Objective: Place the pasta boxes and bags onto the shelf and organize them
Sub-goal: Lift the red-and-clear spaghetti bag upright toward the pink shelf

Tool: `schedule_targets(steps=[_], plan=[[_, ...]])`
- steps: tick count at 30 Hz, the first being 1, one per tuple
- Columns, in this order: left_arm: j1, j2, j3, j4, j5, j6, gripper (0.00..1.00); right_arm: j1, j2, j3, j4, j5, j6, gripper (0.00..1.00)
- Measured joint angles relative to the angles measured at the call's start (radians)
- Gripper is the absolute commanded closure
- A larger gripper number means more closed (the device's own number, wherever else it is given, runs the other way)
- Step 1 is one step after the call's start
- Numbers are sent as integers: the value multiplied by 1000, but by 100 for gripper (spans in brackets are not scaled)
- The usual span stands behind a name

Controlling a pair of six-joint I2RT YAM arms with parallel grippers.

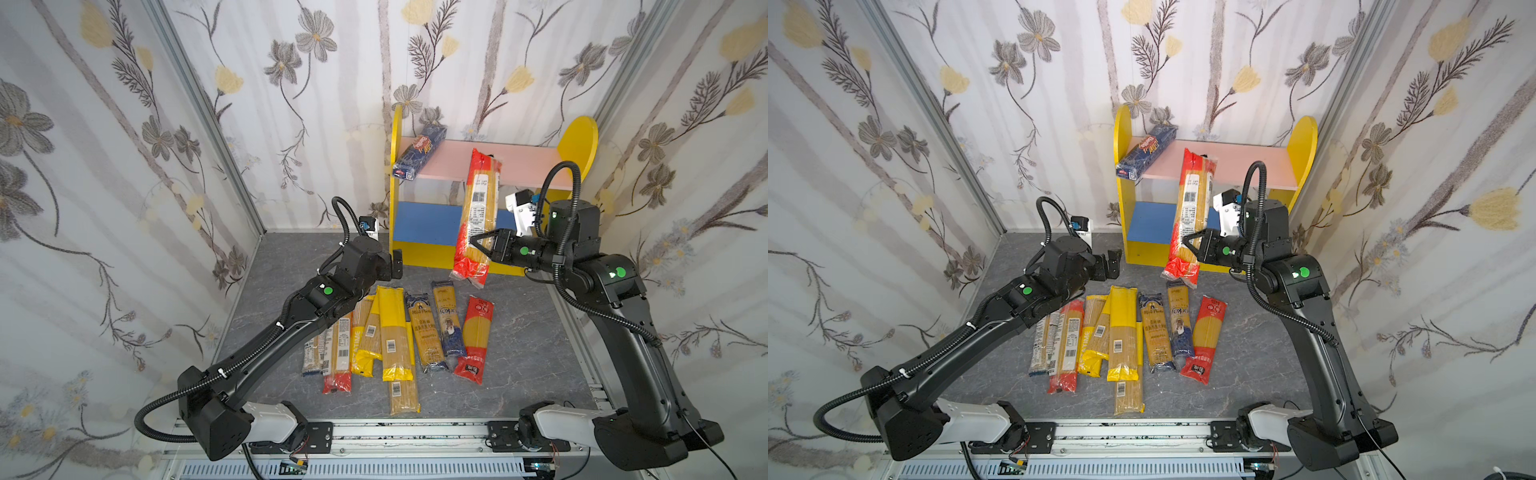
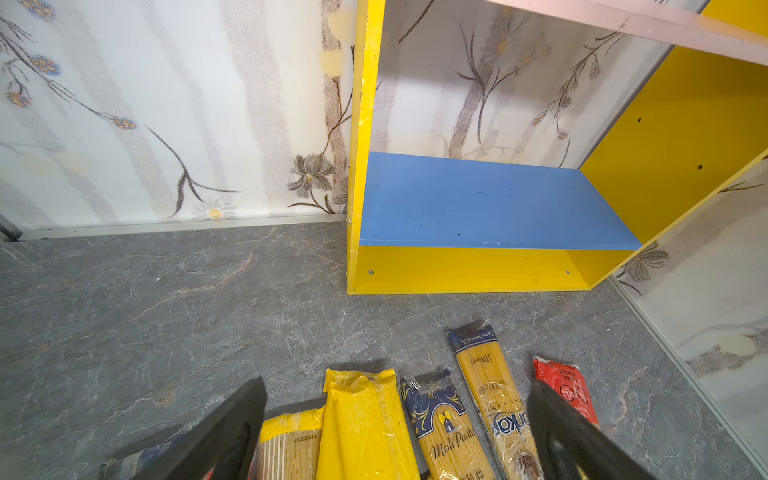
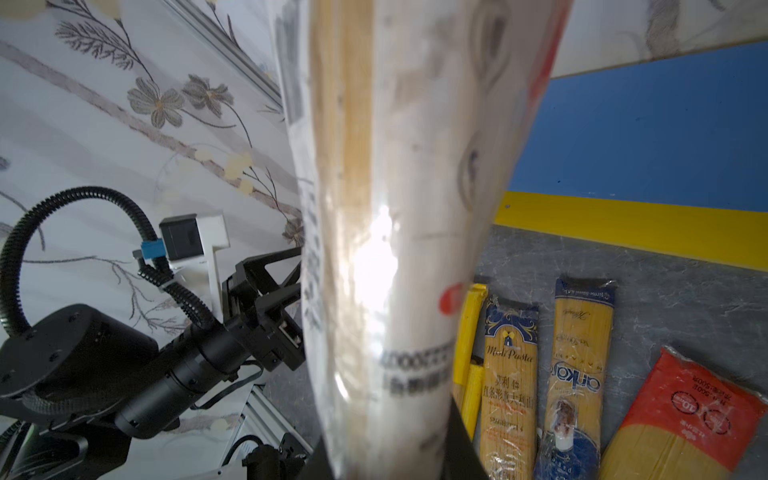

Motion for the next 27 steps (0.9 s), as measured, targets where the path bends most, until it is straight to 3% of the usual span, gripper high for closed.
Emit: schedule_targets(steps=[10, 18, 27], plan=[[4, 11, 4, 30, -41, 53, 0, -61, 254, 301, 185, 47, 28, 94], [31, 16, 6, 45, -54, 94, 0, -101, 489, 507, 362, 79, 149, 93], [77, 16, 6, 53, -54, 103, 0, -89, 678, 599, 426, 21, 279, 91]])
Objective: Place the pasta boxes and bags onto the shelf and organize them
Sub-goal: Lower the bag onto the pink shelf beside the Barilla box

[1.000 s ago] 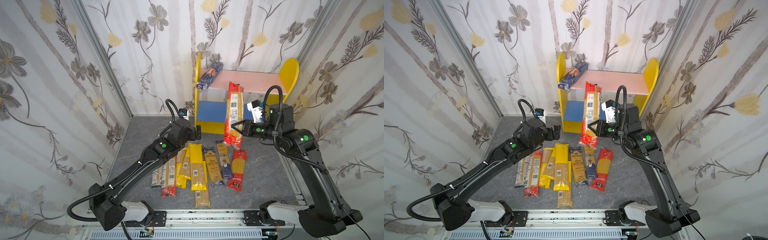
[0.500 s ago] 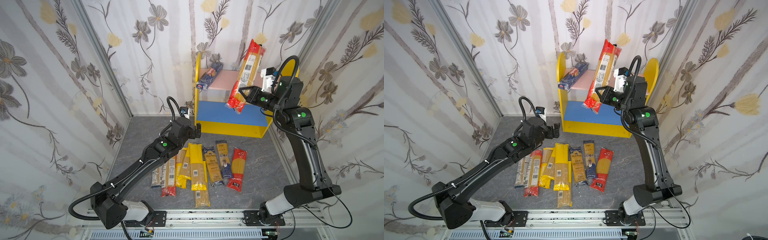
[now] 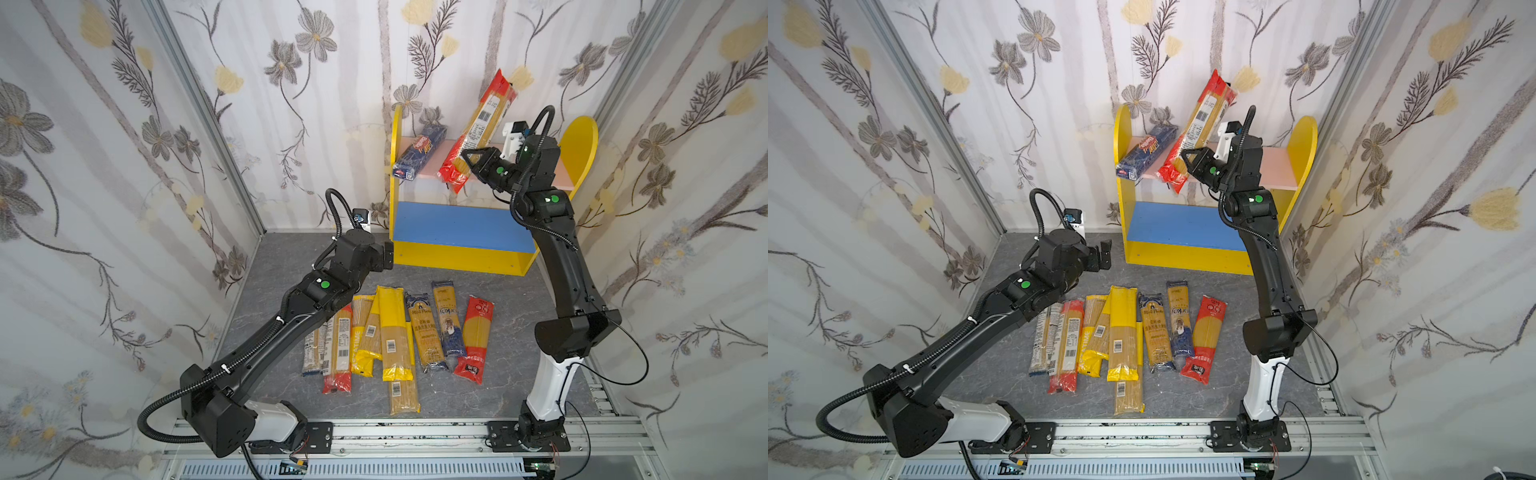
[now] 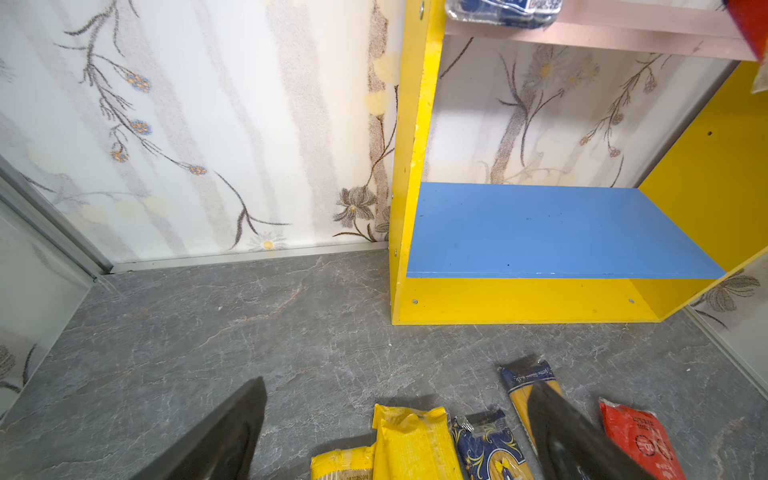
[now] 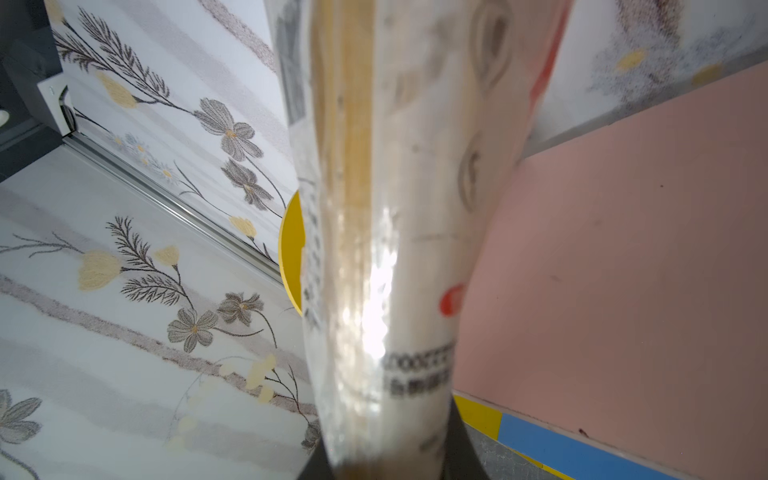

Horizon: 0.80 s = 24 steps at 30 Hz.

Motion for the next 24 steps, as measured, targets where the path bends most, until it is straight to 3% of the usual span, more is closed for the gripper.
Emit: schedule_targets(steps=[4, 8, 10, 14, 24], plan=[[16, -7, -4, 3, 0, 2, 0, -2, 53, 18, 18, 10, 27, 85], [33, -15, -11, 8, 1, 2, 0, -3, 92, 40, 30, 13, 59, 54], [43, -22, -19, 10, 1, 2, 0, -2, 97, 43, 55, 18, 58, 44], [60, -34, -38, 15, 6, -5, 0, -2, 114, 48, 110, 19, 69, 39], [83, -61, -92, 21, 13, -25, 0, -5, 142, 52, 156, -4, 93, 37]])
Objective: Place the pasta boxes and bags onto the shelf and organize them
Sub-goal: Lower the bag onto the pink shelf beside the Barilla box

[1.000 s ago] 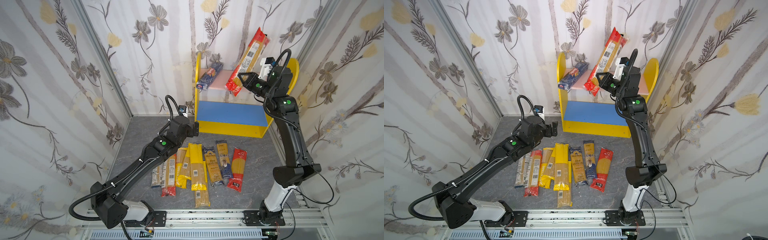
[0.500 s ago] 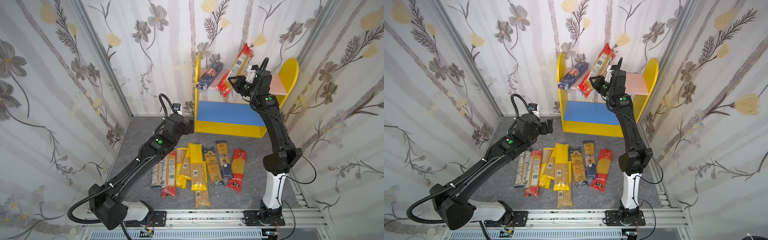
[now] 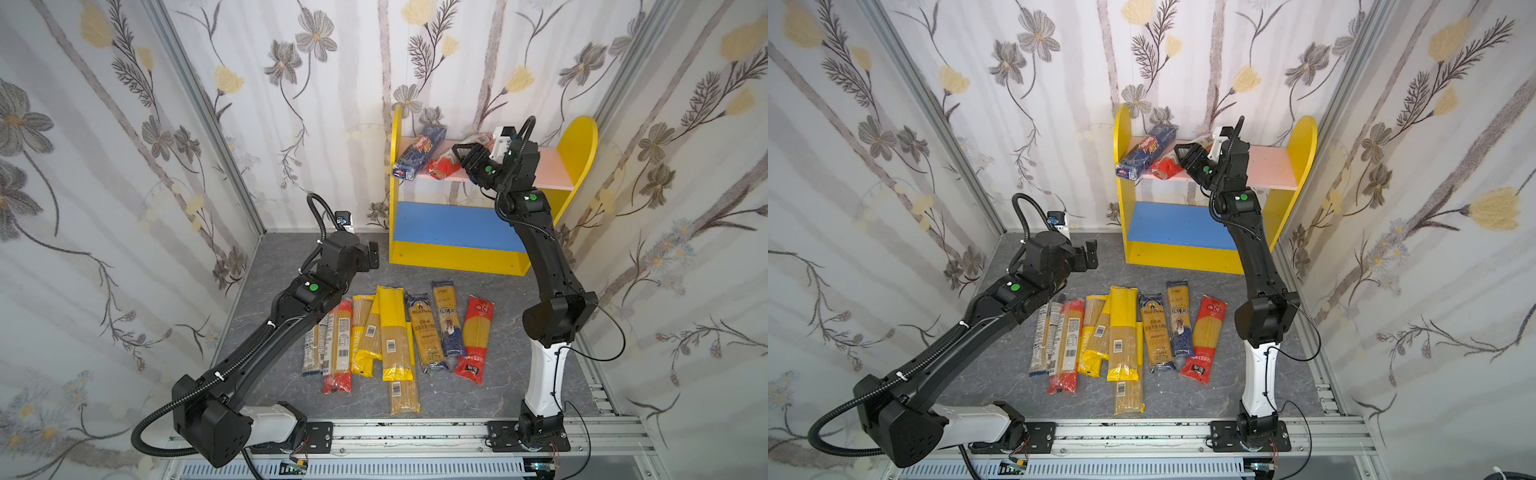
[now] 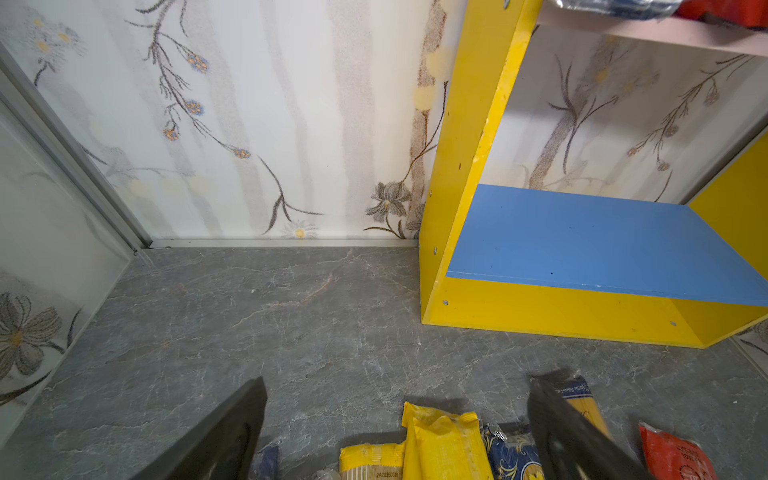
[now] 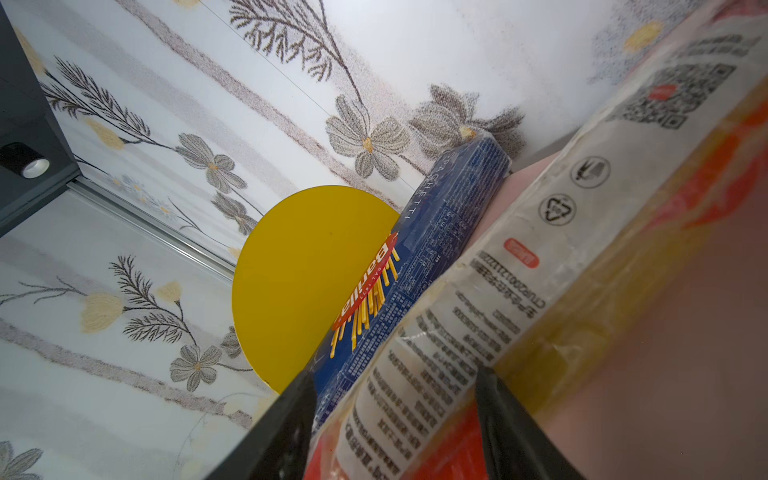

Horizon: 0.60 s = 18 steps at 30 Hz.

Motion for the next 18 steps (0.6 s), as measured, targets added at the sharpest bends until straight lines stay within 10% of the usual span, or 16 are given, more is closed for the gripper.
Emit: schedule_targets(steps=[18], plan=[[13, -30, -31, 1, 23, -10, 0, 1, -34, 2, -135, 123, -71, 33]])
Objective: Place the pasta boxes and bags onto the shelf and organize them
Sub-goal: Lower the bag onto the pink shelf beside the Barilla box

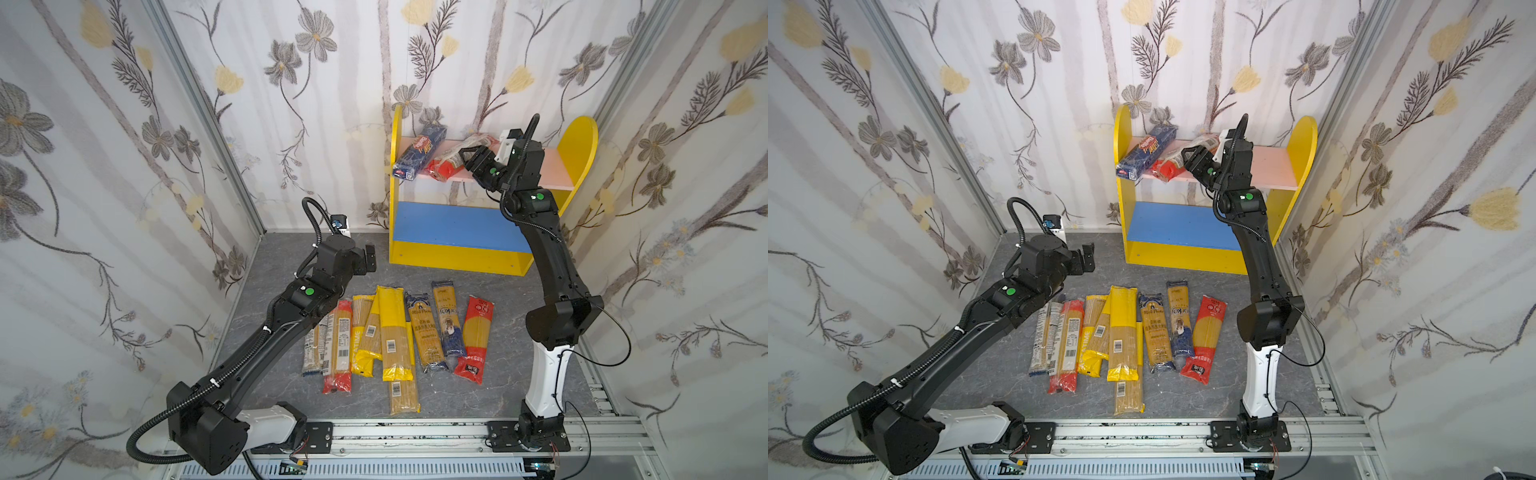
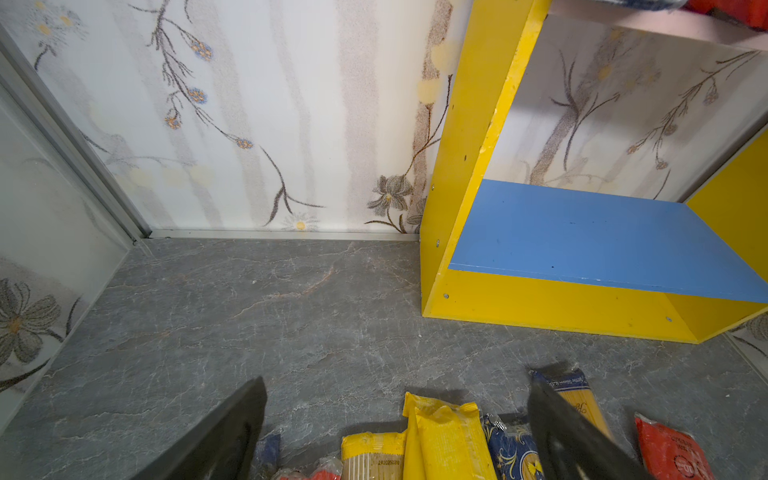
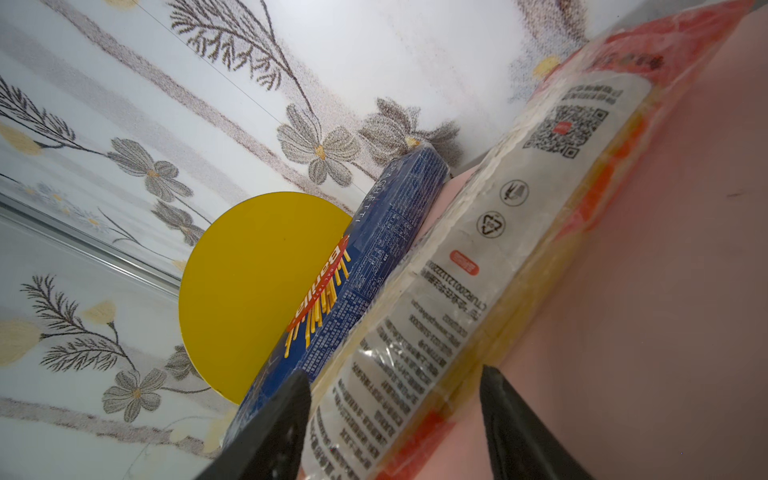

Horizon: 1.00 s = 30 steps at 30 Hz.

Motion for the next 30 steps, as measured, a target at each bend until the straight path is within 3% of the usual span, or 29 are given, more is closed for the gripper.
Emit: schedule_targets(steps=[23, 30], plan=[[6, -44, -21, -2, 35, -25, 0, 119, -25, 5, -128, 50, -63, 32], [6, -71, -47, 0, 35, -25, 0, 124, -18, 7, -170, 46, -47, 72]])
